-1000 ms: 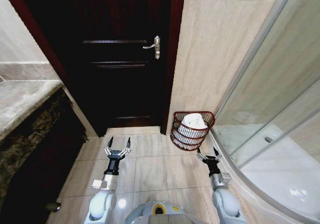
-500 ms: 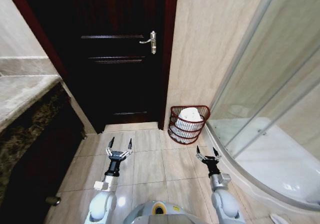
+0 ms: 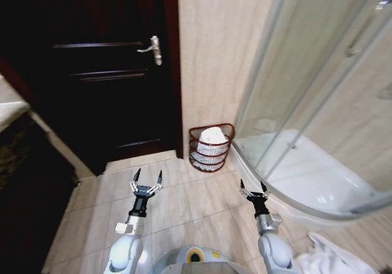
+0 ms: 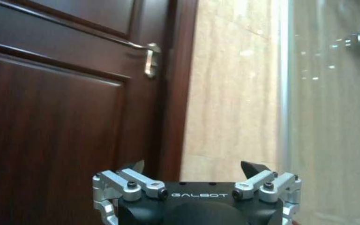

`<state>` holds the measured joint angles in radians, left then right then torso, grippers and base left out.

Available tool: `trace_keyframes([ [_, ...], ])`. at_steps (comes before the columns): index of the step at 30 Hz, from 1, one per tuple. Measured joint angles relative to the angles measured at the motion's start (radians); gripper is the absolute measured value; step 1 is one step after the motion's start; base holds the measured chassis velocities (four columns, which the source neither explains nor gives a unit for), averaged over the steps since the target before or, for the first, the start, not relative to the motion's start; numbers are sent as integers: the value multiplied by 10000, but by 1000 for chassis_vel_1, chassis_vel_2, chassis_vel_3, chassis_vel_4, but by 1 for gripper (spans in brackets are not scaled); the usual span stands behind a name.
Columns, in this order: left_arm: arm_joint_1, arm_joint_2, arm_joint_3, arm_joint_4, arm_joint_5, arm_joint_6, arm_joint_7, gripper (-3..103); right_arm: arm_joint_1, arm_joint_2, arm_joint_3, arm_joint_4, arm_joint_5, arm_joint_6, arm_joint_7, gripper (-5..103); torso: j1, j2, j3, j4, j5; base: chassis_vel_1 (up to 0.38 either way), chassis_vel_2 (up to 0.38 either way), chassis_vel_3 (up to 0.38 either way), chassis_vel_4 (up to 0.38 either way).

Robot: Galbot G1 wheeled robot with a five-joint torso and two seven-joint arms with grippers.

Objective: Discard the used towel into the hamper.

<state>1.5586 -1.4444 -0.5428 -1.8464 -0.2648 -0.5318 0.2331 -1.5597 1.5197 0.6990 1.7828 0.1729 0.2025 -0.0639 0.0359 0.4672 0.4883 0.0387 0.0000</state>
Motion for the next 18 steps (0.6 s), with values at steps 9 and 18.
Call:
trace_keyframes([
  [9, 9, -14, 17, 28, 38, -40, 80, 100, -44, -1, 21, -34, 18, 52, -1, 100, -53, -114, -60, -1, 0, -125, -125, -128, -123],
  [18, -8, -52, 46, 84, 101, -50, 90, 100, -123, 7, 15, -74, 30, 123, -1, 100, -97, -211, -110, 0, 0, -118, -113, -123, -123],
])
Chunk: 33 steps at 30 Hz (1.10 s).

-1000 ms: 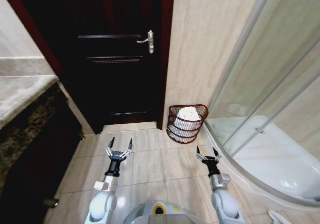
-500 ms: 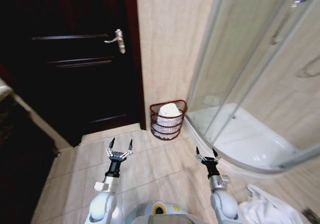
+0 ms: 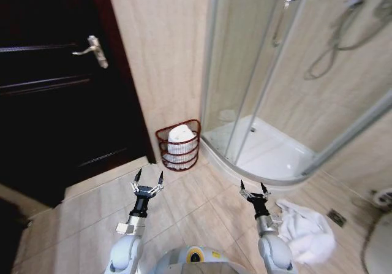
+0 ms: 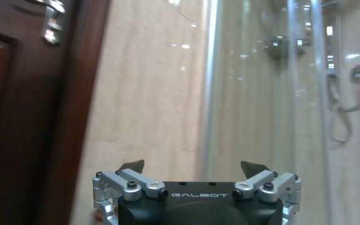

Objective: Discard the used towel into the hamper.

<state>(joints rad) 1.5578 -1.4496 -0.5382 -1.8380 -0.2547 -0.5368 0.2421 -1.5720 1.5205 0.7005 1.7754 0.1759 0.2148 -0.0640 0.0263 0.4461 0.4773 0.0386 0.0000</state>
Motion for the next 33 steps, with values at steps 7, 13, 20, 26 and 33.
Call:
trace_keyframes([
  [7, -37, -2, 2, 42, 10, -6, 20, 100, -12, 21, 7, -16, 20, 21, 14, 100, -40, -84, -44, 0, 0, -123, -132, -139, -124],
  [13, -67, -19, 23, 98, 30, -14, 32, 100, -62, 83, 1, -46, 18, 58, 43, 100, -85, -175, -91, 0, -1, -126, -115, -114, -115],
  [20, -96, -15, 38, 157, 37, -23, 83, 100, -64, 221, -22, -168, -104, 187, 91, 100, -127, -266, -141, 0, -1, -126, -125, -133, -118],
  [26, -134, 10, 24, 196, 35, -24, 130, 100, -29, 402, -36, -235, -246, 228, 231, 100, -173, -366, -193, 0, -1, -132, -126, -130, -133],
  [33, -217, 11, 46, 326, -41, -69, 272, 100, -114, 446, -29, -337, -300, 311, 644, 100, -220, -465, -248, 0, -1, -115, -122, -132, -124],
])
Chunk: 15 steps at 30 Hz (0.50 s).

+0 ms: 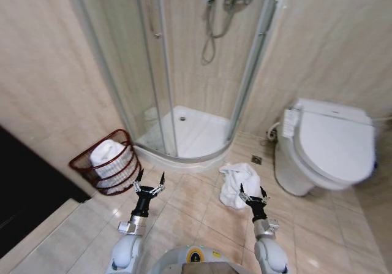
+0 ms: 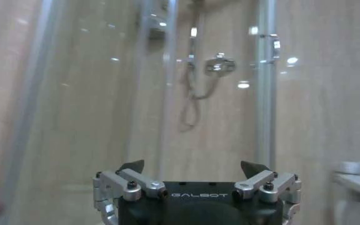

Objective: Discard the used towel into the hamper.

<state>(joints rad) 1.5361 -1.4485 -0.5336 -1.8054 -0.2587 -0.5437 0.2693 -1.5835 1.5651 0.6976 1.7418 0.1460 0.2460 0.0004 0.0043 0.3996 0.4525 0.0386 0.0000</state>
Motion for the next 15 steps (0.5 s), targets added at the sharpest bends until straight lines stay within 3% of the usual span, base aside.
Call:
trace_keyframes([
  [8, -96, 27, 1, 49, -152, -76, 119, 100, -14, -43, 69, -176, 122, 69, 277, 100, -17, -36, -19, -2, 1, -89, -97, -96, -97],
  [15, -131, 14, 28, 59, -149, -73, 200, 100, 59, -28, 67, -261, 128, 127, 251, 100, -16, -30, -17, 1, -1, -20, 20, 18, -18],
])
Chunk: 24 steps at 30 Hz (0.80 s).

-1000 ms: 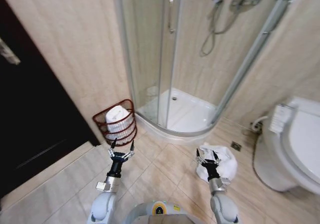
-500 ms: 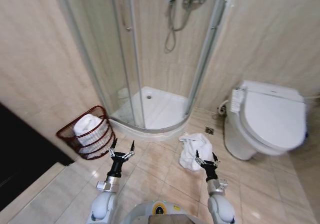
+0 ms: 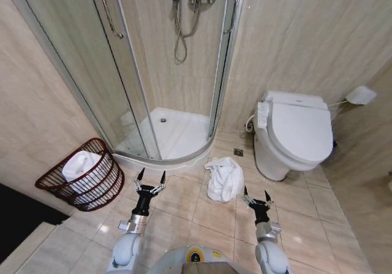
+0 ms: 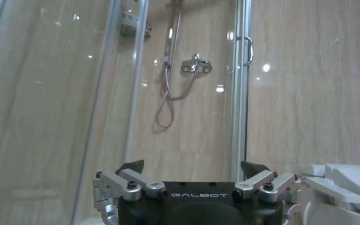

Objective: Discard the used towel into the hamper.

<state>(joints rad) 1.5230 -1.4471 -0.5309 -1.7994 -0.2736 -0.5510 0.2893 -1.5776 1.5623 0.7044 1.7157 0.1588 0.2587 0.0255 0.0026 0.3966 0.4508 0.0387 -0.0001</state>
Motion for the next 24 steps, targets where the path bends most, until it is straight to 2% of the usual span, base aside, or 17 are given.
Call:
trace_keyframes([
  [13, 28, -74, -2, -61, 95, 55, 139, 100, 122, -111, -4, -336, 287, 132, -8, 100, 13, 19, 12, 0, 2, -93, 89, 103, -100],
  [22, 43, -113, -1, -85, 110, 88, 162, 100, 353, -225, 76, -544, 451, -65, 1, 100, 16, 27, 16, 0, 2, -74, 73, 66, -72],
  [24, 107, -90, -2, -162, 98, 330, 100, 100, 420, -256, 128, -654, 326, 19, 32, 100, 19, 28, 17, -2, 1, -77, 63, 51, -61],
])
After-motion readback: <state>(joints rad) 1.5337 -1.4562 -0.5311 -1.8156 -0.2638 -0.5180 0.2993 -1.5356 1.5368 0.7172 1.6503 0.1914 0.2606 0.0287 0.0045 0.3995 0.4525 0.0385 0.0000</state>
